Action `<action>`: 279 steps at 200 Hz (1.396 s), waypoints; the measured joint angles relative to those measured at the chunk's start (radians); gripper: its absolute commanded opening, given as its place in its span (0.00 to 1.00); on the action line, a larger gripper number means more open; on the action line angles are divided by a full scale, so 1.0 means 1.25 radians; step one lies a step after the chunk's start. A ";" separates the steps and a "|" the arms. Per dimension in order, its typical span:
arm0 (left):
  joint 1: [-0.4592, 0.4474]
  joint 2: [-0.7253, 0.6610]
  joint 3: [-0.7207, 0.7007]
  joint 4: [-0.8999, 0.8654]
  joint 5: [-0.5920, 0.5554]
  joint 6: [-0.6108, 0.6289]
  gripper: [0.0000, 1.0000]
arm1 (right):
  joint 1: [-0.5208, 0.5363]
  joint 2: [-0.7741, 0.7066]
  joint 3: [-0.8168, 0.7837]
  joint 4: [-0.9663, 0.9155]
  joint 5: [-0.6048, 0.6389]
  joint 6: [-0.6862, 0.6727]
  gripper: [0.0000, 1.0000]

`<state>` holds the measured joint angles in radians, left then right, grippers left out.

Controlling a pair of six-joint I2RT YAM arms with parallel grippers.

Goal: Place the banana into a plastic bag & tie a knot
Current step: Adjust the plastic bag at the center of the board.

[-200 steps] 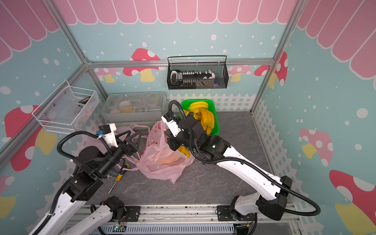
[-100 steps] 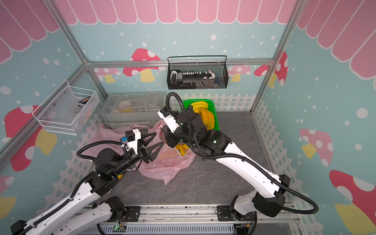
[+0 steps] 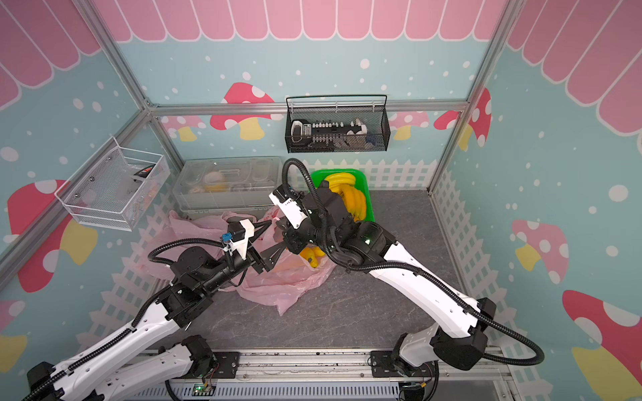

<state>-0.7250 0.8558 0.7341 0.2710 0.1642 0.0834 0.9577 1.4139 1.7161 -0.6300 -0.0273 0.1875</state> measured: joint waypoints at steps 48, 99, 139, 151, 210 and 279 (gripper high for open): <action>-0.023 -0.012 -0.007 0.027 -0.032 0.041 0.79 | 0.000 0.000 0.000 -0.001 -0.001 0.000 0.00; -0.025 0.082 0.008 0.033 -0.029 0.043 0.64 | 0.000 0.000 0.000 0.003 -0.013 0.003 0.00; -0.025 0.122 0.008 0.064 -0.029 0.020 0.49 | 0.000 -0.016 -0.028 0.035 -0.003 0.023 0.00; -0.025 0.132 0.008 0.073 -0.028 0.012 0.43 | 0.000 -0.032 -0.049 0.050 0.005 0.031 0.00; -0.025 0.159 0.008 0.099 -0.022 -0.009 0.37 | 0.000 -0.083 -0.113 0.111 0.046 0.084 0.00; -0.025 0.220 0.008 0.123 -0.008 -0.041 0.19 | -0.002 -0.099 -0.183 0.189 0.085 0.175 0.00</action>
<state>-0.7563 1.1305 0.7437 0.4244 0.1539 0.0326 0.9554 1.2900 1.4868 -0.3939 0.0788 0.4068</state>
